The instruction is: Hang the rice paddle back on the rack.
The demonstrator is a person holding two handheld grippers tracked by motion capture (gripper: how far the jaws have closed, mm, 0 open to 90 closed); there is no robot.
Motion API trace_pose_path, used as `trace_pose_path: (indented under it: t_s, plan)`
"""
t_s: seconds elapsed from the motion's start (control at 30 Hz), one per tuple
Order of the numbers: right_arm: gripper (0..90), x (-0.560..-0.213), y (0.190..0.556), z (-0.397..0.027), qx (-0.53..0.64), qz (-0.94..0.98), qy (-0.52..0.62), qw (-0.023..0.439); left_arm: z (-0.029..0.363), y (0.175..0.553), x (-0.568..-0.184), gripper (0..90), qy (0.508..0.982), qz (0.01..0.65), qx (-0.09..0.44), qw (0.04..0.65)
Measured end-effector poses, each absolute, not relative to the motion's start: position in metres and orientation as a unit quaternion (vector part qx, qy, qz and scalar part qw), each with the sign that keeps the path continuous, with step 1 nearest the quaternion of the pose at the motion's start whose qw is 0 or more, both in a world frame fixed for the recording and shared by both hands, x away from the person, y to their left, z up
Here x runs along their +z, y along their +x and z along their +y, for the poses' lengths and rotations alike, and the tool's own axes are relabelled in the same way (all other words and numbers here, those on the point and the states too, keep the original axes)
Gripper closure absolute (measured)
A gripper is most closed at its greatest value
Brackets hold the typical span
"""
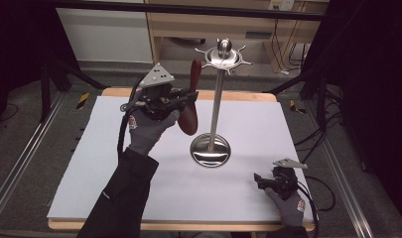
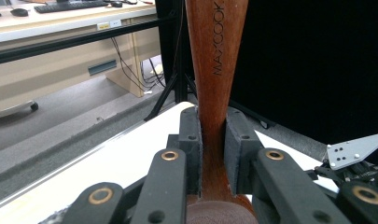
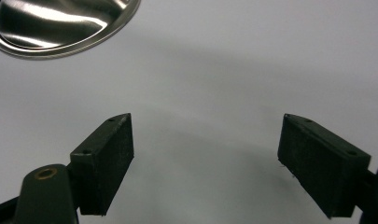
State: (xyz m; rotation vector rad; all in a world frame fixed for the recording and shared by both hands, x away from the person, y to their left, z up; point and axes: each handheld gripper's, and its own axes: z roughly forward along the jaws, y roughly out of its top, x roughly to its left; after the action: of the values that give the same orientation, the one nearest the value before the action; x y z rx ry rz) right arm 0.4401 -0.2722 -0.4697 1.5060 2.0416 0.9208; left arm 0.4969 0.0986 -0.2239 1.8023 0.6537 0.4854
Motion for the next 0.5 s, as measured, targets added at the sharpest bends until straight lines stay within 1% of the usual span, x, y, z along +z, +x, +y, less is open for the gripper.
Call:
trace_pose_path:
  t_s: [0.3,0.33,0.5]
  plan:
    - [18.6,-0.4698,0.4401,-0.2722,0.333,0.739,0.543,0.218,0.0952,0.5002,-0.2246,78.0,0.764,0.276,0.204,0.547]
    - [18.7,-0.4698,0.4402,-0.2721,0.334,0.739,0.543,0.218,0.0937,0.5018,-0.2243,78.0,0.765,0.272,0.216,0.543]
    - [18.7,-0.4697,0.4400,-0.2718,0.334,0.739,0.544,0.216,0.0910,0.5054,-0.2248,78.0,0.766,0.272,0.216,0.542]
